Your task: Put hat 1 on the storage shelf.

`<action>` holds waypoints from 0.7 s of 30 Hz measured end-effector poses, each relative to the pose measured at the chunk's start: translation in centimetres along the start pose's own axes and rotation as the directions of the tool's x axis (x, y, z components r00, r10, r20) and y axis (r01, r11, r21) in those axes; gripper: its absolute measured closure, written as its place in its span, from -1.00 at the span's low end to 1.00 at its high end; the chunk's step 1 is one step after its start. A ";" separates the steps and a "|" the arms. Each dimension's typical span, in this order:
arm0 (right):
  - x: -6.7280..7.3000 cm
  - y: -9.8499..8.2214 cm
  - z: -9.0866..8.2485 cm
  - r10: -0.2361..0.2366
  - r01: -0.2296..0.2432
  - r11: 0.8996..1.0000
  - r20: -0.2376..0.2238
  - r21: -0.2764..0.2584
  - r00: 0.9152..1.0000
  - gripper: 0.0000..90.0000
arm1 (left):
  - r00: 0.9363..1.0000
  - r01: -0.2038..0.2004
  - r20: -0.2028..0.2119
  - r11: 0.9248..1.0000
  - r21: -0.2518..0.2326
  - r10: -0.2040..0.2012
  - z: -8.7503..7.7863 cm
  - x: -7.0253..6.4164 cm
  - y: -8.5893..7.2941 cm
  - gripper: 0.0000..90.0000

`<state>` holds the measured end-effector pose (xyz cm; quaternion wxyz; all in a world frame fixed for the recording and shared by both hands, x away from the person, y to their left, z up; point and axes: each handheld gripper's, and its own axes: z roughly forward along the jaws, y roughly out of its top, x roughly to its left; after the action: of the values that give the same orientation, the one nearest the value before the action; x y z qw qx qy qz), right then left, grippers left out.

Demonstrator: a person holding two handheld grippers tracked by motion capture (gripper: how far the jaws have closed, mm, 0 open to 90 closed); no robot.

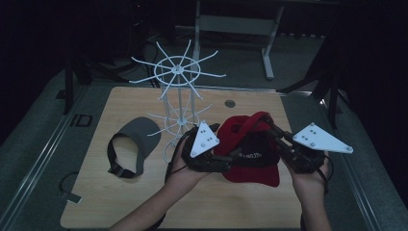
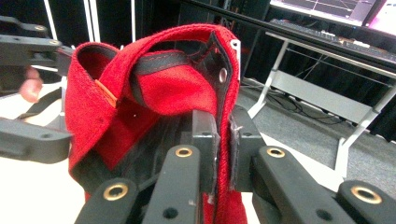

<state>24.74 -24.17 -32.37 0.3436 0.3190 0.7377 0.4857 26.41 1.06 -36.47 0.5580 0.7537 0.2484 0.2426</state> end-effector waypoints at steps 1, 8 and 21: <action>0.0 0.0 0.0 0.000 0.000 1.000 0.000 0.000 1.000 0.85 | 1.000 0.000 0.000 1.000 0.000 0.000 0.0 0.0 0.0 -0.67; 0.2 -0.1 0.0 -0.001 0.001 1.000 -0.009 -0.004 1.000 0.85 | 0.997 -0.011 -0.073 1.000 0.023 0.013 0.9 0.0 0.6 -0.28; 0.9 0.1 -0.2 -0.006 0.005 1.000 -0.039 -0.014 0.999 0.85 | 0.995 -0.036 -0.089 0.996 0.087 0.043 2.1 0.0 1.4 0.24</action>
<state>24.10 -23.51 -32.45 0.3326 0.3050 0.7417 0.4962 27.87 -0.82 -35.62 0.5086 0.7699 0.2685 0.2767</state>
